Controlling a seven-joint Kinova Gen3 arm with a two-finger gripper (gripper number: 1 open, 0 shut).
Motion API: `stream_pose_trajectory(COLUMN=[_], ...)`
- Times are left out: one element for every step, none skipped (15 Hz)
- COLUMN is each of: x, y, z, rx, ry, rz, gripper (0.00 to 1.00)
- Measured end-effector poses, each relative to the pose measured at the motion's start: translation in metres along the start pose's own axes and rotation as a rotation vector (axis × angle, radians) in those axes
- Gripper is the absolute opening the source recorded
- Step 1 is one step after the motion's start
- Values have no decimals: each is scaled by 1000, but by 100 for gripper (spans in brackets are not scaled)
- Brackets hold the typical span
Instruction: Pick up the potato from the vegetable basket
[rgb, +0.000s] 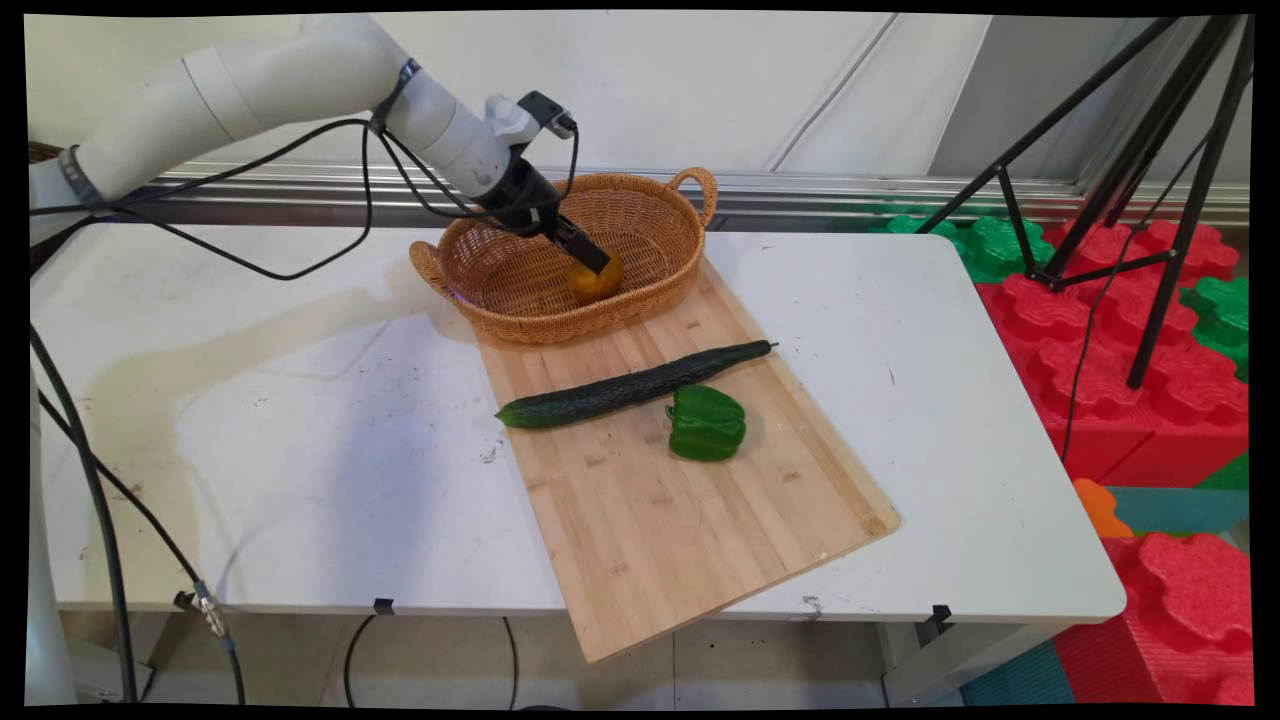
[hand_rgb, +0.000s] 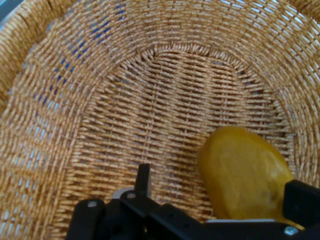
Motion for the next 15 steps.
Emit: stream_pose_trajectory(x=[0, 0, 1, 2, 3, 5, 7, 8, 10, 12, 14, 15, 15, 16, 16], y=[0, 1, 2, 2, 2, 2, 2, 2, 2, 2, 1, 1, 1, 1, 1], z=[3, 5, 7, 8, 9, 9, 9, 9, 7, 6, 3, 1, -1, -2, -4], rx=[-1, -3, -4, -4, -2, 0, 3, 6, 10, 15, 21, 24, 28, 29, 31], ry=[1, 2, 7, 11, 19, 24, 32, 38, 45, 52, 58, 61, 63, 65, 66], rz=[-8, -13, -17, -20, -25, -28, -31, -33, -35, -37, -36, -36, -36, -35, -35], gripper=[100, 100, 100, 100, 100, 100, 100, 100, 100, 100, 100, 100, 100, 100, 100])
